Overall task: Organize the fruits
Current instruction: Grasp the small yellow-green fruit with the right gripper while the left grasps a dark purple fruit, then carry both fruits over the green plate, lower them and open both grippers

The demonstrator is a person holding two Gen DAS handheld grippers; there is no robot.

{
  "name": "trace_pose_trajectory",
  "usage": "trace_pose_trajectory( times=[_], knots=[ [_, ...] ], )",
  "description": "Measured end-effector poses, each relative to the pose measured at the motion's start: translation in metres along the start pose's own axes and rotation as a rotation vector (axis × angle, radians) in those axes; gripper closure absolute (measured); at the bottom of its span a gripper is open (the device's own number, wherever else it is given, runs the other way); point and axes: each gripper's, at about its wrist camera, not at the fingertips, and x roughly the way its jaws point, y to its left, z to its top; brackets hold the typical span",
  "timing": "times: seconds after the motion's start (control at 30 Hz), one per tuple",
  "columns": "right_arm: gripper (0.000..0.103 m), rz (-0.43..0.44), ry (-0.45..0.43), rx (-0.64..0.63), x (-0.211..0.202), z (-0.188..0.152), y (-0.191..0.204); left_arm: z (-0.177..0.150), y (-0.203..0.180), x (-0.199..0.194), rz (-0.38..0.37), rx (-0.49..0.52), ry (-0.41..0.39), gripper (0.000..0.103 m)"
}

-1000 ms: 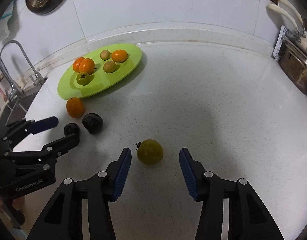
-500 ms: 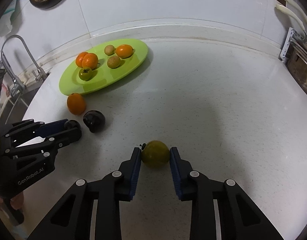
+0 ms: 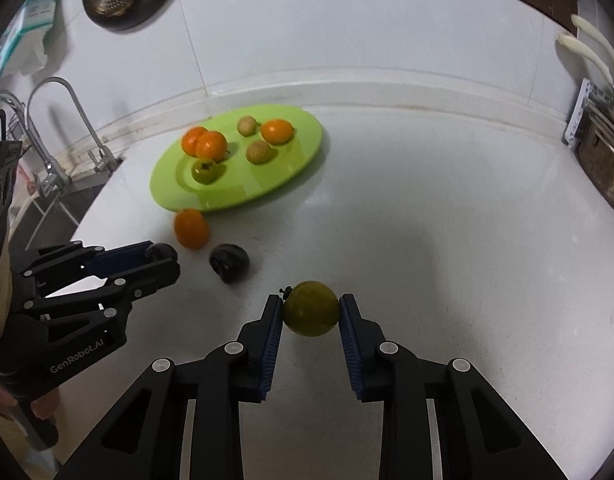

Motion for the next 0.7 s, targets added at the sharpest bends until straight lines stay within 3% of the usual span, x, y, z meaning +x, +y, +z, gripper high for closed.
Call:
trace_pose_trajectory(
  times=[0.7],
  knots=[
    [0.073, 0.068, -0.163, -0.062, -0.048, 0.035, 0.027, 0.024, 0.006, -0.060, 0.047, 0.032, -0.181, 0.076]
  ],
)
